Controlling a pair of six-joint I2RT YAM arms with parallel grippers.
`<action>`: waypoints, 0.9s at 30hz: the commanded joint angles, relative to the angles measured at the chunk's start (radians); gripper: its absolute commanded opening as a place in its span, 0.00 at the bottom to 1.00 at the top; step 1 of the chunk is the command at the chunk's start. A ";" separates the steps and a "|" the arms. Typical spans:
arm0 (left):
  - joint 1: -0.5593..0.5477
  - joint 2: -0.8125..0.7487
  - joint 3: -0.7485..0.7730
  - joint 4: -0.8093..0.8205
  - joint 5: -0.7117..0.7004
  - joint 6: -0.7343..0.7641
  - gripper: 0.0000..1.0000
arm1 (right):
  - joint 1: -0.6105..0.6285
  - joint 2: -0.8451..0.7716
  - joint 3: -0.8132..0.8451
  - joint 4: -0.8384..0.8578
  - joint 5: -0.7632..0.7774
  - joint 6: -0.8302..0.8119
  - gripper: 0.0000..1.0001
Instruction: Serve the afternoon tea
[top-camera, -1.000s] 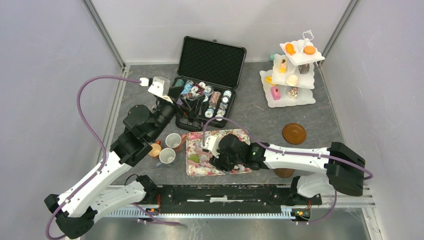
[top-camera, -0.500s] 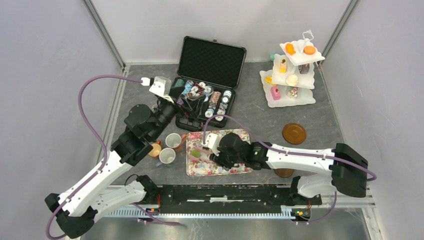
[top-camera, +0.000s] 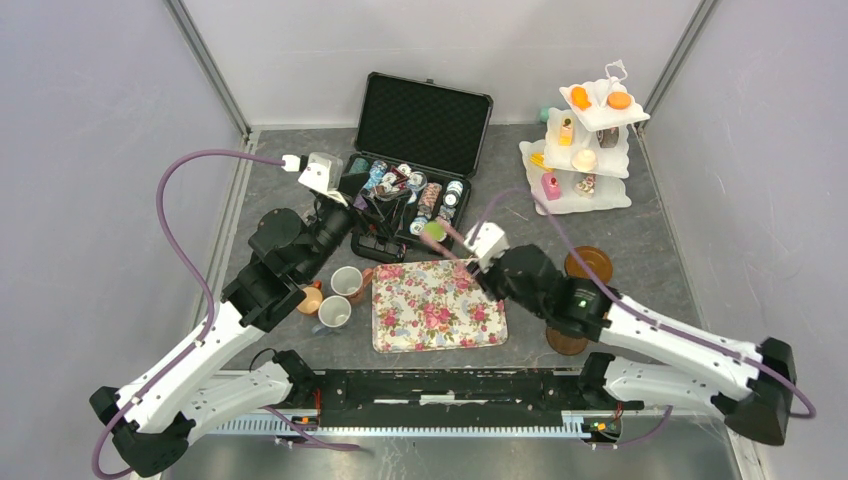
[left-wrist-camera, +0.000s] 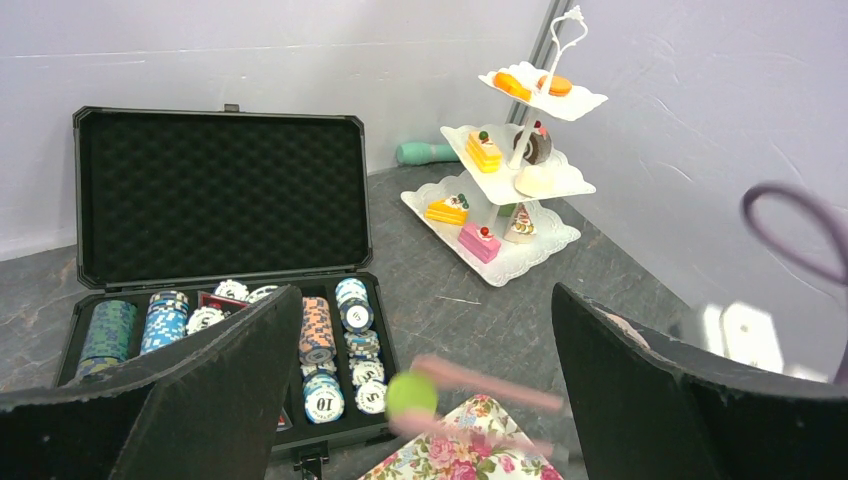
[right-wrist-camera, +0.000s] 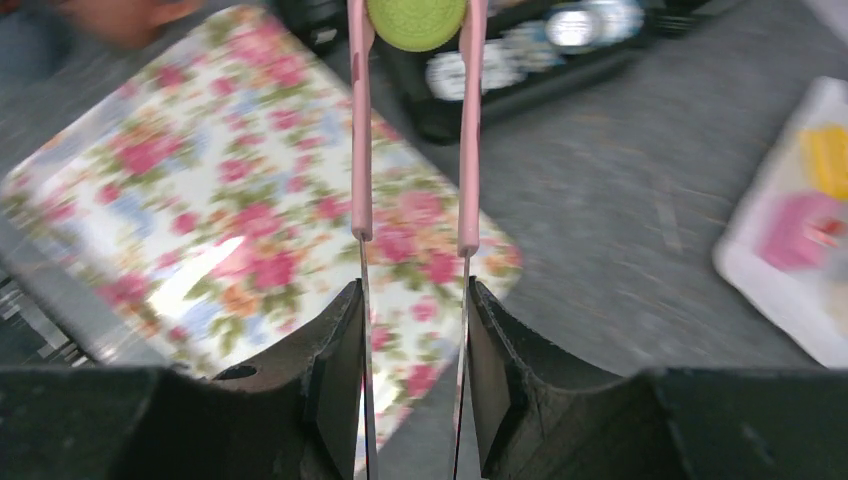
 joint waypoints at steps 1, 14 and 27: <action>0.003 -0.012 0.013 0.027 -0.005 0.014 1.00 | -0.121 -0.102 0.090 -0.026 0.176 -0.057 0.15; 0.003 -0.013 0.013 0.026 -0.002 0.012 1.00 | -0.655 0.131 0.644 -0.247 0.108 -0.090 0.13; 0.003 -0.005 0.015 0.027 0.001 0.011 1.00 | -1.061 0.269 0.827 -0.345 -0.308 0.037 0.13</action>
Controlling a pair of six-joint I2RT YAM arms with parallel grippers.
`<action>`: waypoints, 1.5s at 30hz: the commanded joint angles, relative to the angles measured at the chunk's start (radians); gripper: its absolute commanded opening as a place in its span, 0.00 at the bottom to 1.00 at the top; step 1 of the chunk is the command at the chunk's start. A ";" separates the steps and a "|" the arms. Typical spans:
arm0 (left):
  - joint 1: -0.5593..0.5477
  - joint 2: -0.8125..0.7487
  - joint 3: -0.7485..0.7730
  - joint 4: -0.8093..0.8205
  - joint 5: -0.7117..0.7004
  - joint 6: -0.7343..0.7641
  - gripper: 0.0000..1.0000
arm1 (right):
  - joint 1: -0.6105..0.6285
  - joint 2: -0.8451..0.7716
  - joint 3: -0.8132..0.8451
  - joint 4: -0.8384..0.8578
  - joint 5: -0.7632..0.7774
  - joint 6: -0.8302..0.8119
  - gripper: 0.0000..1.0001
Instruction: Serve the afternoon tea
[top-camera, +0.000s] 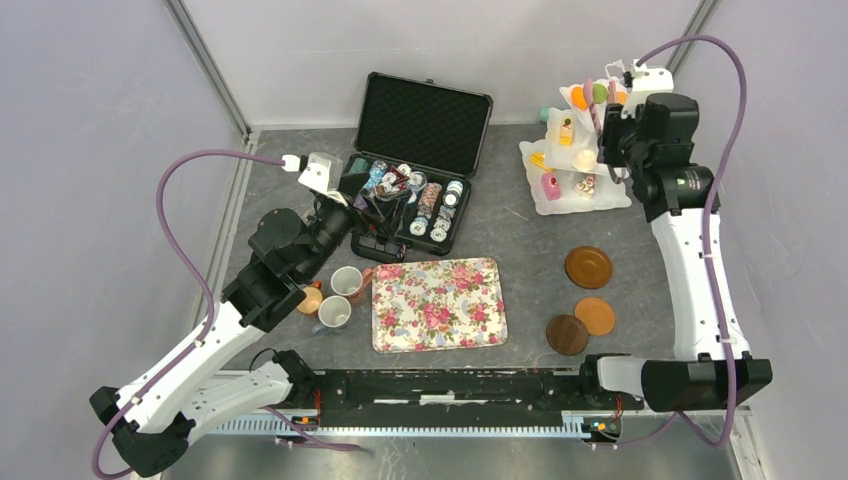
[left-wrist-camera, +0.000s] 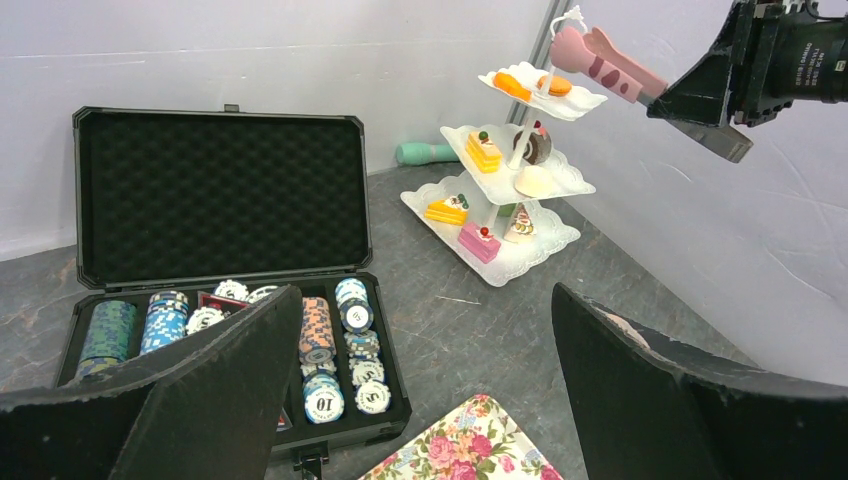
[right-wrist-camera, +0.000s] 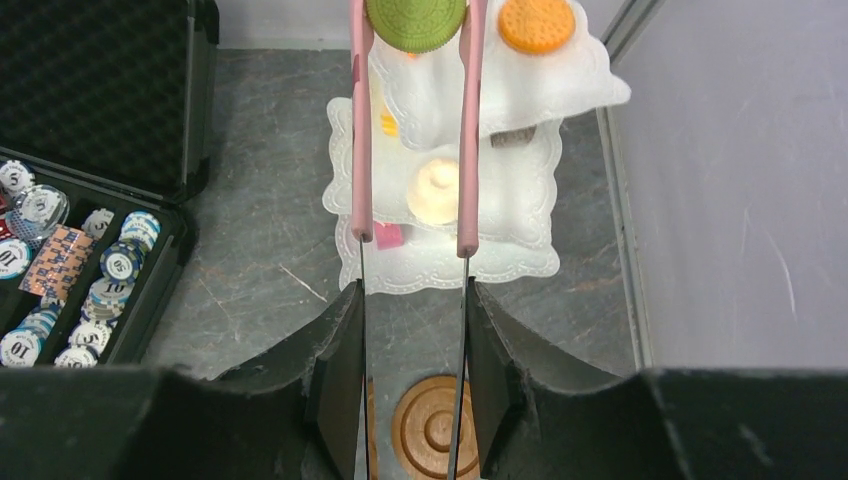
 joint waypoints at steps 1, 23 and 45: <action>0.003 -0.005 0.015 0.025 0.001 0.011 1.00 | -0.052 0.003 0.053 -0.014 -0.140 0.039 0.12; 0.003 -0.006 0.015 0.026 0.005 0.011 1.00 | -0.116 0.058 0.042 -0.014 -0.076 0.014 0.39; 0.003 -0.008 0.016 0.026 0.011 0.008 1.00 | -0.117 0.093 0.099 -0.039 -0.058 -0.008 0.56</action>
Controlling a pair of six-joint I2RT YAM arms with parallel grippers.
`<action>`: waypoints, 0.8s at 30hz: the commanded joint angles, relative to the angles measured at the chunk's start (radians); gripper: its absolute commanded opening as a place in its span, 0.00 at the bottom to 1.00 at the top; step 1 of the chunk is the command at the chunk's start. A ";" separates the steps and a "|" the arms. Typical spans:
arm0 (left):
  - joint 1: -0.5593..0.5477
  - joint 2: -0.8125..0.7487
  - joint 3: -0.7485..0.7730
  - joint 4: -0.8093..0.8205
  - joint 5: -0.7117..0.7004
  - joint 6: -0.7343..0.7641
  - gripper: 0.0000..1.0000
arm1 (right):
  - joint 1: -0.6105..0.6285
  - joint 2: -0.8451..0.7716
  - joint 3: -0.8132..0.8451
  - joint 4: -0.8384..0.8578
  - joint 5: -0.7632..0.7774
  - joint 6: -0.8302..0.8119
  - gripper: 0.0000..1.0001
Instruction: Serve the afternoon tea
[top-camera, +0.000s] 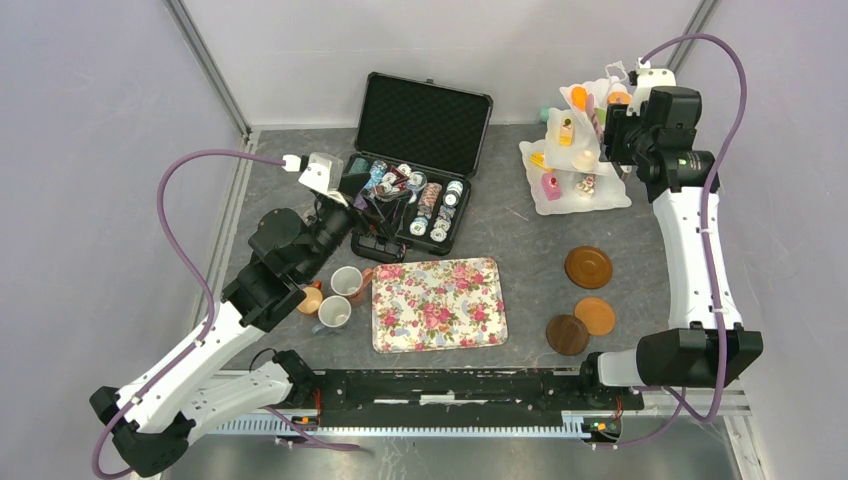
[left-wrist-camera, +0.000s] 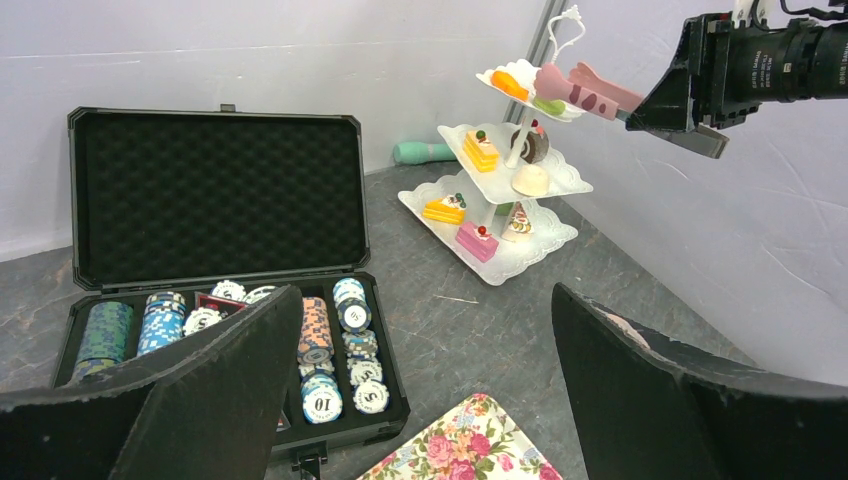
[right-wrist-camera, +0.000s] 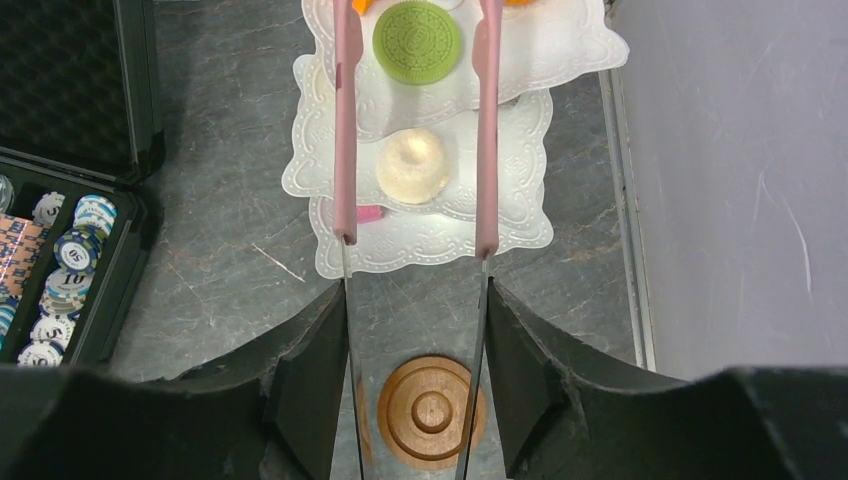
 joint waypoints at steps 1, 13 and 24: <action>0.003 -0.009 0.016 0.026 0.004 0.008 1.00 | -0.004 -0.023 0.049 0.030 0.002 -0.012 0.56; 0.003 -0.014 0.016 0.026 0.004 0.008 1.00 | 0.023 -0.323 -0.216 0.204 -0.193 -0.102 0.53; 0.003 -0.013 0.016 0.026 0.008 0.003 1.00 | 0.290 -0.485 -0.476 0.232 -0.405 -0.222 0.51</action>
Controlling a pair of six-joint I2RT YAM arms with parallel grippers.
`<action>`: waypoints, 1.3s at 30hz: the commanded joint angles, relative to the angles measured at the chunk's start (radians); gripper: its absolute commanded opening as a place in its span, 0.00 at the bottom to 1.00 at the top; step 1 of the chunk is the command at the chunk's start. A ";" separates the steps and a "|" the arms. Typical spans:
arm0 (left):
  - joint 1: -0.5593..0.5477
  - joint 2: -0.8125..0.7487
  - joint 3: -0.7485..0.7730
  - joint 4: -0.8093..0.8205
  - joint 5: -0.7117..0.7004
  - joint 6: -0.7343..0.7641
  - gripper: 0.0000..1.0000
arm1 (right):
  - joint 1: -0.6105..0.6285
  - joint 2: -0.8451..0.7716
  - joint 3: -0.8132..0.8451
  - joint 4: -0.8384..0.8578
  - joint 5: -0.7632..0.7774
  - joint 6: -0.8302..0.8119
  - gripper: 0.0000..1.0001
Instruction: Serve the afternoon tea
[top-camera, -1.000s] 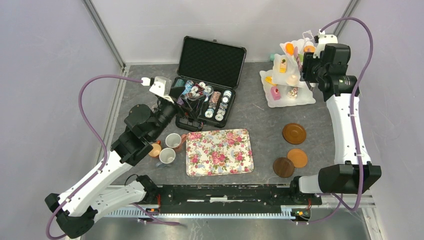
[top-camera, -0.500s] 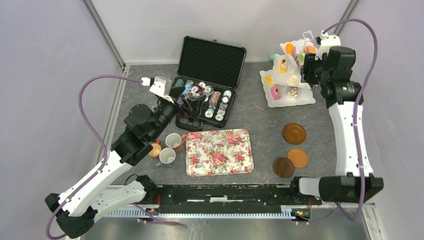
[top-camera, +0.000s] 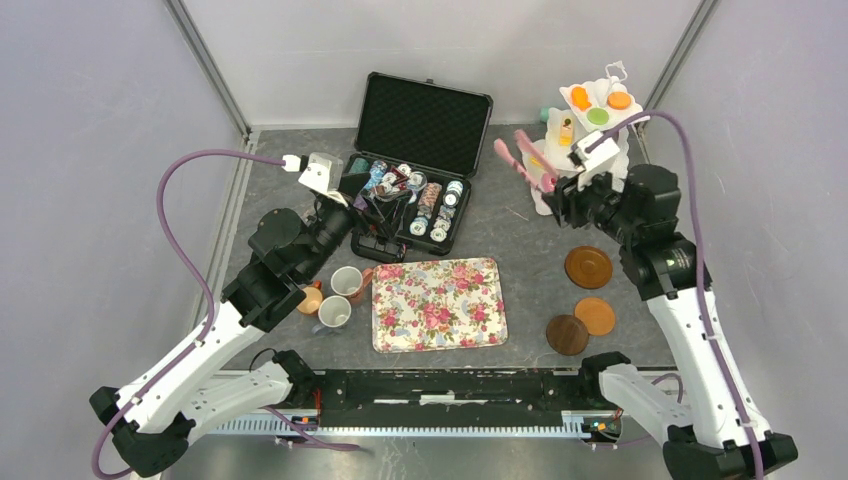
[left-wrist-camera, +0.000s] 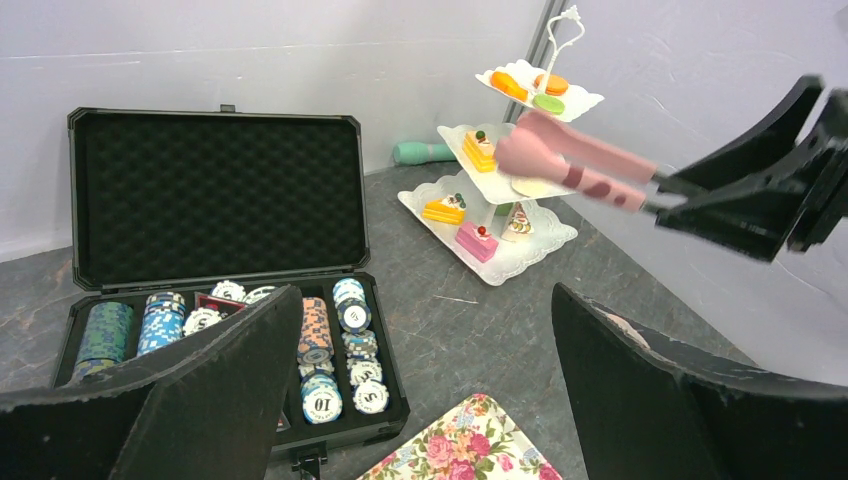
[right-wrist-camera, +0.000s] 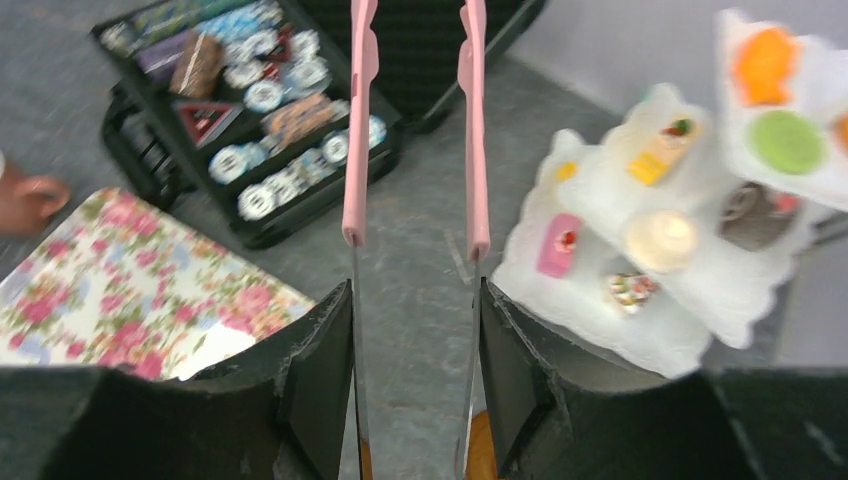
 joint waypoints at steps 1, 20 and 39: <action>0.003 -0.012 0.016 0.026 0.006 0.003 1.00 | 0.047 -0.016 -0.067 0.036 -0.150 -0.039 0.50; 0.003 -0.001 0.017 0.024 0.007 0.005 1.00 | 0.546 0.228 -0.272 -0.080 -0.001 -0.022 0.51; 0.003 -0.012 0.018 0.022 0.007 0.005 1.00 | 0.626 0.398 -0.411 -0.035 -0.020 0.051 0.56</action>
